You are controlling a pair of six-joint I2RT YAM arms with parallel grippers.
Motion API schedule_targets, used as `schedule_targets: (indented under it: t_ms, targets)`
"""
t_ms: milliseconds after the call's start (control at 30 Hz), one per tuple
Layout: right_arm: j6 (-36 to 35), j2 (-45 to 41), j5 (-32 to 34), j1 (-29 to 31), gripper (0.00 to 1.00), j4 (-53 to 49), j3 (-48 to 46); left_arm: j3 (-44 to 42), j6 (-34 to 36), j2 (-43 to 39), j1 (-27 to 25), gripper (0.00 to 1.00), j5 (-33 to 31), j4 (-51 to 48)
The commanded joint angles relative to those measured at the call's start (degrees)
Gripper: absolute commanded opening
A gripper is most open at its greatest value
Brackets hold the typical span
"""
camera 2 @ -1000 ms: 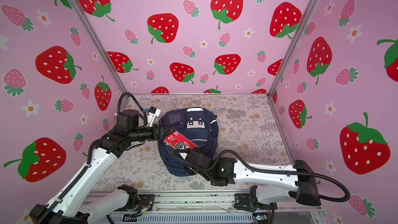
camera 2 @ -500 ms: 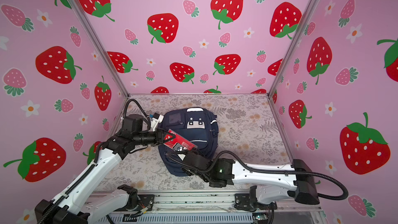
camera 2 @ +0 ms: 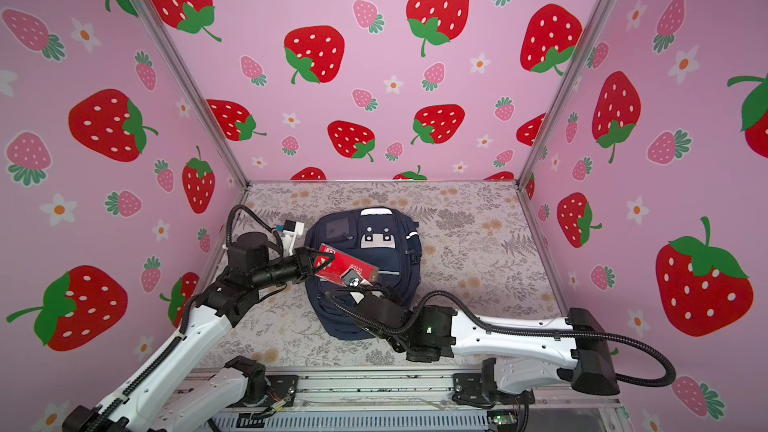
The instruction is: Pack the student bag
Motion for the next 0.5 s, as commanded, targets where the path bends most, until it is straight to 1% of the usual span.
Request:
schedule_targets:
  t_ms: [0, 67, 100, 167, 233, 300, 367, 467]
  targets:
    - [7.16, -3.25, 11.40, 0.27, 0.51, -3.60, 1.43, -2.00, -3.53, -4.83, 0.55, 0.00, -7.97, 4.68]
    - [9.74, -6.55, 13.51, 0.03, 0.65, -3.24, 0.01, -3.81, -4.80, -8.35, 0.81, 0.00, -11.57, 5.36]
    - [10.11, -8.86, 12.88, -0.33, 0.69, -1.79, -1.44, -4.93, -5.76, -10.35, 0.94, 0.00, -13.52, 5.94]
    - [12.31, -13.25, 9.06, -2.36, 0.73, -0.63, -3.23, -7.25, -8.07, -13.58, 1.28, 0.00, -16.06, 7.75]
    - [14.54, -17.69, 0.79, -6.84, 0.75, 1.61, -5.16, -10.12, -10.96, -16.28, 1.43, 0.00, -17.54, 10.96]
    - [16.65, -23.60, -14.92, -13.17, 0.80, 7.98, -9.07, -13.65, -14.20, -18.30, 1.38, 0.00, -17.94, 15.48]
    - [21.11, -26.10, -29.12, -19.44, 0.81, 13.60, -11.90, -16.02, -16.60, -19.24, 1.52, 0.00, -17.97, 18.56]
    - [27.45, -26.02, -42.34, -25.47, 0.81, 19.27, -14.26, -18.56, -18.89, -19.56, 1.48, 0.00, -16.94, 23.53]
